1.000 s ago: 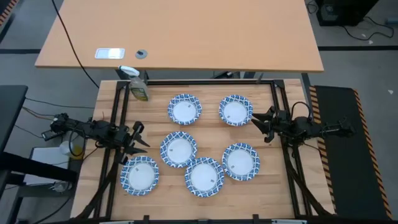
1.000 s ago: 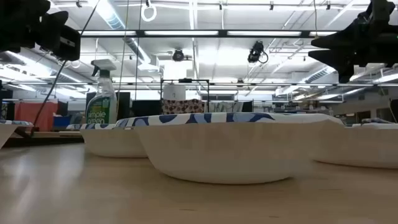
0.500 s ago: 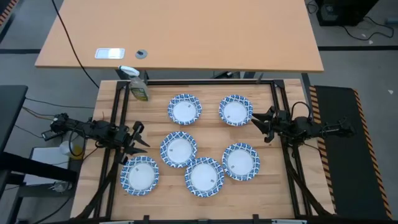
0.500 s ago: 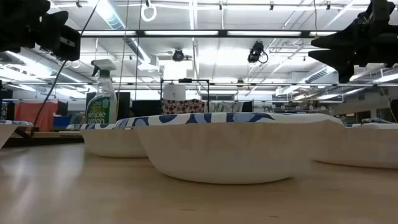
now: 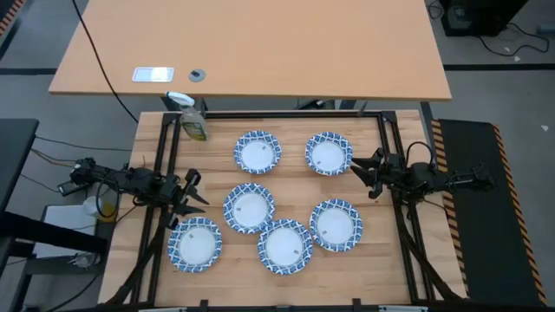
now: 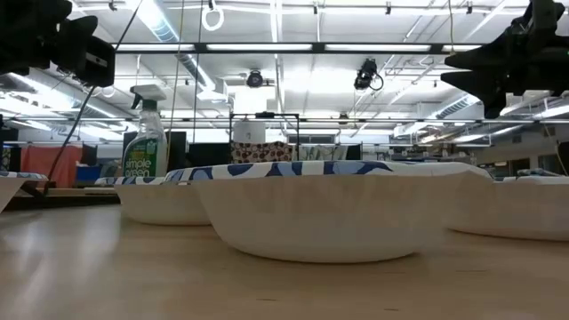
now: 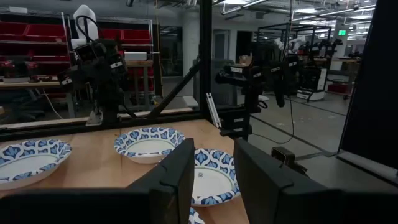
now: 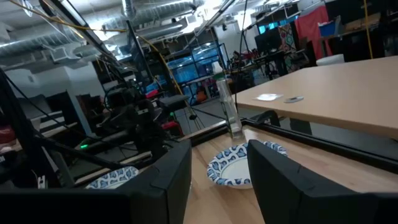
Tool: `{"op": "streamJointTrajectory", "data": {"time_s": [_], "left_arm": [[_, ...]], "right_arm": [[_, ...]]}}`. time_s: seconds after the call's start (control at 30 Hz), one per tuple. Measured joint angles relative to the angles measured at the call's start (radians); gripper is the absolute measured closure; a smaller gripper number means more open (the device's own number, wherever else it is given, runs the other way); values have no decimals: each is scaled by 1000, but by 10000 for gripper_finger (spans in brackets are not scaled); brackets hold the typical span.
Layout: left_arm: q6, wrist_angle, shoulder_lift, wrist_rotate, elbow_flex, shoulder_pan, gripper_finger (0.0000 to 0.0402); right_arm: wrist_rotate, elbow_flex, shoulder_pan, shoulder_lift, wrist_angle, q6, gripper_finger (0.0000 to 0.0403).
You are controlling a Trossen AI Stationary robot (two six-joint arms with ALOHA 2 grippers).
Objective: Nest bowls inside each other
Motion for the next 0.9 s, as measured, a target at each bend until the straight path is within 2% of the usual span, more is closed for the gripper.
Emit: {"op": "streamJointTrajectory", "data": {"time_s": [0.73,0.9], "left_arm": [[-4,4,0,0,0,0,287],[-49,79,0,0,0,0,287]], "right_arm": [[0,0,0,0,0,0,239],[0,0,0,0,3,-1,239]]}}
